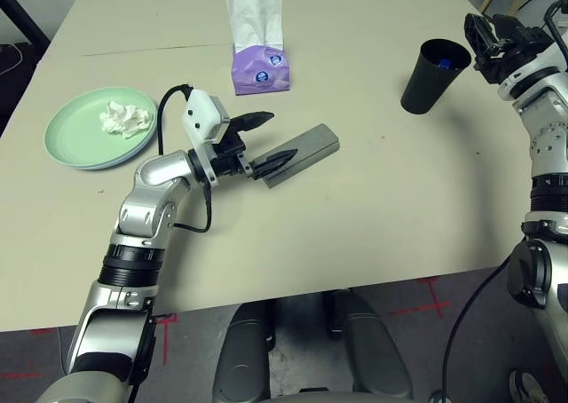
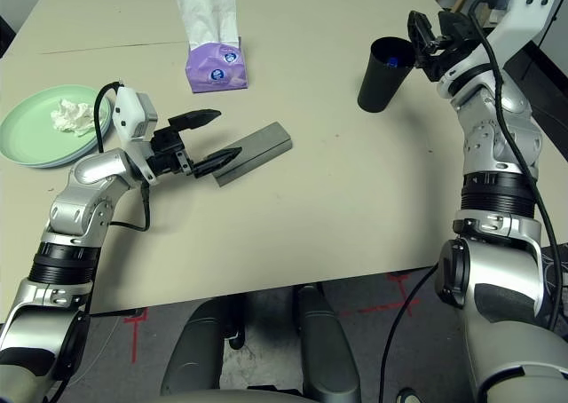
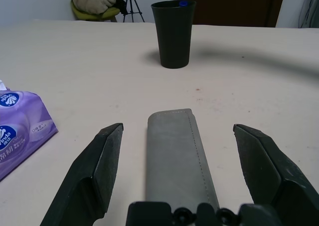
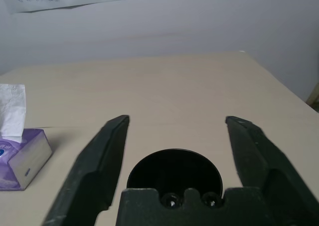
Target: Organize and tidy the items on the table.
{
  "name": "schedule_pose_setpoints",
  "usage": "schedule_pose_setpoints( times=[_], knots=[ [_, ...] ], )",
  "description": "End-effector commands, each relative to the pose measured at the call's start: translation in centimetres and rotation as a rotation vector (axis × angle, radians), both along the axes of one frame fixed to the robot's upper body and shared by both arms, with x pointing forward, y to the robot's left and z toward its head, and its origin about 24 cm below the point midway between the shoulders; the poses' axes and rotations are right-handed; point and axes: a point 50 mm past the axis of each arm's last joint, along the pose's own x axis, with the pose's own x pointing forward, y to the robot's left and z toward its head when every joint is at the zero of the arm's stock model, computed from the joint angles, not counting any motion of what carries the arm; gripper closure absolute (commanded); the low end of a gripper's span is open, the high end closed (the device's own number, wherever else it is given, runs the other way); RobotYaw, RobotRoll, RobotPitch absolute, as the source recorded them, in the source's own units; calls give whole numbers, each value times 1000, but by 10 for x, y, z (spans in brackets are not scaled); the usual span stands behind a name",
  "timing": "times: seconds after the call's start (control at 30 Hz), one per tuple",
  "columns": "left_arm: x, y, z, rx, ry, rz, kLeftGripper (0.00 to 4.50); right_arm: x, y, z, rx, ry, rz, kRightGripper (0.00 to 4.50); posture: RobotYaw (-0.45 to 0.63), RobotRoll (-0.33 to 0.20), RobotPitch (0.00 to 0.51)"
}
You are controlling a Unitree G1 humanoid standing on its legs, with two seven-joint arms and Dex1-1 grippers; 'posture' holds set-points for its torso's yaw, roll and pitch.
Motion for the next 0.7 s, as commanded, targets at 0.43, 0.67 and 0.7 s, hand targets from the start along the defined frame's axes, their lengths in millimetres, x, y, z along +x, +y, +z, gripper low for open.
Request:
schedule_pose_setpoints(
  times=[0.43, 0.67, 0.7],
  knots=[
    [16, 13, 2, -92, -67, 313, 0, -24, 7, -49, -119, -52, 120, 20, 39, 0, 194],
    [20, 24, 0, -258, -122, 717, 0, -41, 20, -97, -48, -6, -91, 20, 56, 0, 191],
    [20, 26, -1, -270, -128, 768, 0, -42, 22, -101, -51, 5, -112, 20, 56, 0, 192]
  ],
)
